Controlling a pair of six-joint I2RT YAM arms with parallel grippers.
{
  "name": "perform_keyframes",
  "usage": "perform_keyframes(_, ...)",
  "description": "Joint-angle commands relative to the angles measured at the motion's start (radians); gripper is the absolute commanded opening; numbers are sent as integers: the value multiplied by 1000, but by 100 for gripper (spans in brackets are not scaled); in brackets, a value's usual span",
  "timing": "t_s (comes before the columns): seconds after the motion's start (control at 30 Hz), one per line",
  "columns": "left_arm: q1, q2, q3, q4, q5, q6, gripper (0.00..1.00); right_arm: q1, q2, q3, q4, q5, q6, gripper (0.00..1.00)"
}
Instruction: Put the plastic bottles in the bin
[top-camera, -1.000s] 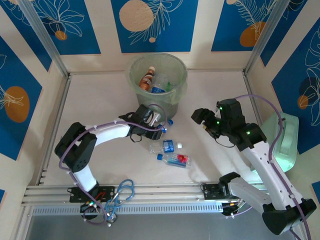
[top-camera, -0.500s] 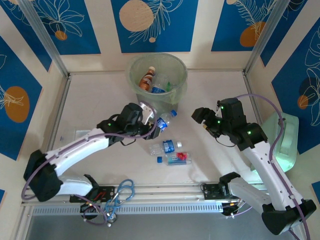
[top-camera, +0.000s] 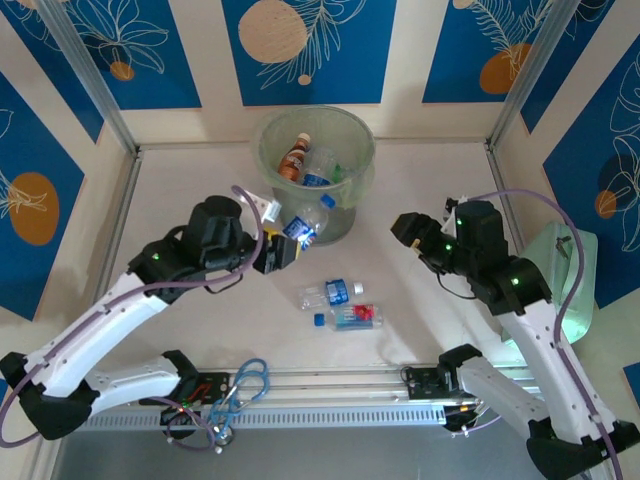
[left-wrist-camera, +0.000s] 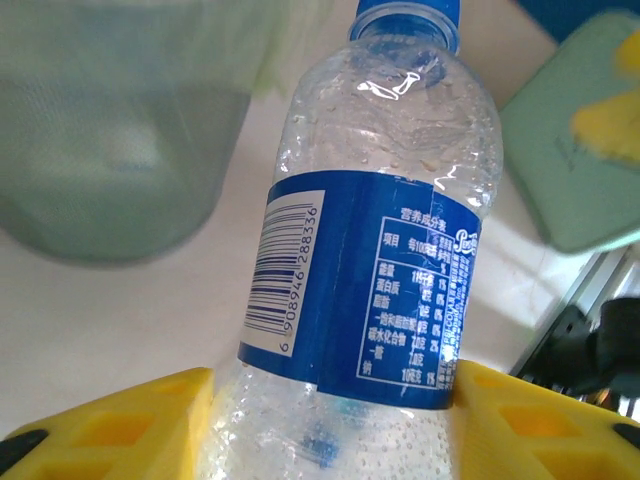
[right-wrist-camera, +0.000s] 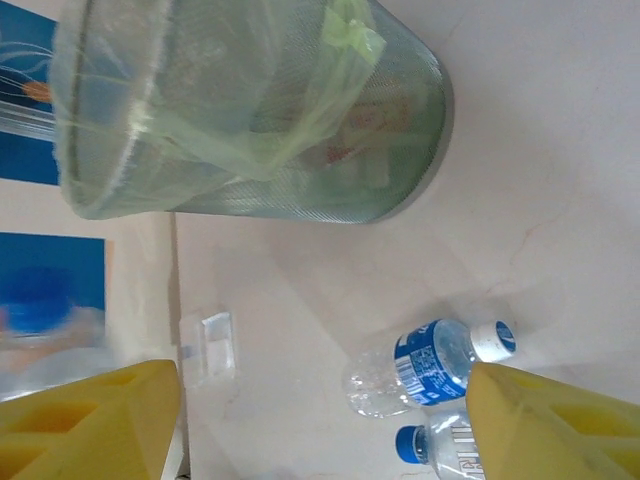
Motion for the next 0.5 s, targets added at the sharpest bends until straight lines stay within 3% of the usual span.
perform_keyframes(0.0,-7,44,138,-103,-94,-57,52,49,32,-1,-21,45,25,75)
perform_keyframes(0.27,58,320,531,-199,-280,-69,52,205,100,4,-12,159,64,74)
perform_keyframes(0.47,185,583,776,-209,-227,-91,51,209,97,14,-22,158,63,74)
